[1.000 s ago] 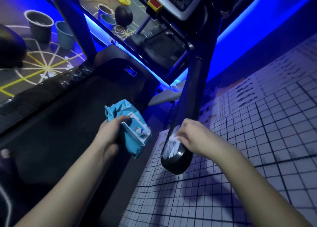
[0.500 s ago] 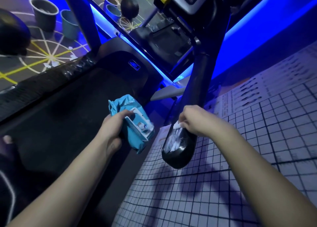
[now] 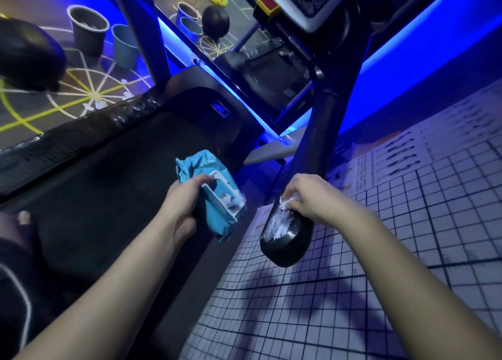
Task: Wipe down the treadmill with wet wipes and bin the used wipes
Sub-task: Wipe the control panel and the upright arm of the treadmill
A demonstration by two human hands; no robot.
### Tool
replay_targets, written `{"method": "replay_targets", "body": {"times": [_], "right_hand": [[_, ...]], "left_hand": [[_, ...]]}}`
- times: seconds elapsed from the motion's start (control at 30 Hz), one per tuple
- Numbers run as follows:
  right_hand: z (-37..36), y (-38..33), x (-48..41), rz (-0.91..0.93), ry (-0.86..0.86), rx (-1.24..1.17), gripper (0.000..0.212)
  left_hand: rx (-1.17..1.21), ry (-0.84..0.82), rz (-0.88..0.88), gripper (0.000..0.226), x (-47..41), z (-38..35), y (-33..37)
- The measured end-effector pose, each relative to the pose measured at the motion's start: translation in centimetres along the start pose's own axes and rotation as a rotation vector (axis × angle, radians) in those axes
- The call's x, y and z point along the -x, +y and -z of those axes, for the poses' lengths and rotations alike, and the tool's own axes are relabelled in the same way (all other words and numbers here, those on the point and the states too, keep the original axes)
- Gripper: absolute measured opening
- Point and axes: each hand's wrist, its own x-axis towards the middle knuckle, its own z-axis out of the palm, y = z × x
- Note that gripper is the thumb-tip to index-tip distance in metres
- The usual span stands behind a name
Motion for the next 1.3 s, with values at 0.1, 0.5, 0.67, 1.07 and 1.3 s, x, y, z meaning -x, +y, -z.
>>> {"method": "replay_targets", "body": {"times": [0.1,0.5,0.67,1.07,1.3], "right_hand": [[0.0,-0.4,-0.6,-0.033,-0.041,0.044,0.025],[0.4,-3.8,1.8,0.036,-0.217,0.095,0.010],[2.1,-2.7,0.2,0.050,-0.159,-0.099,0.010],[-0.3,-2.2,-1.1,0.035,-0.116,0.109,0.017],[-0.5,-4.9,1.2,0.127,-0.245,0.166,0.012]], "left_hand": [[-0.016,-0.007,0.012,0.027,0.3,-0.2,-0.4],[-0.008,-0.018,0.036,0.031,0.7,0.3,-0.7],[0.001,-0.010,0.015,0.031,0.6,0.4,-0.2],[0.016,0.010,0.001,0.033,0.3,0.1,-0.6],[0.053,0.007,-0.002,0.033,0.2,0.1,0.4]]}}
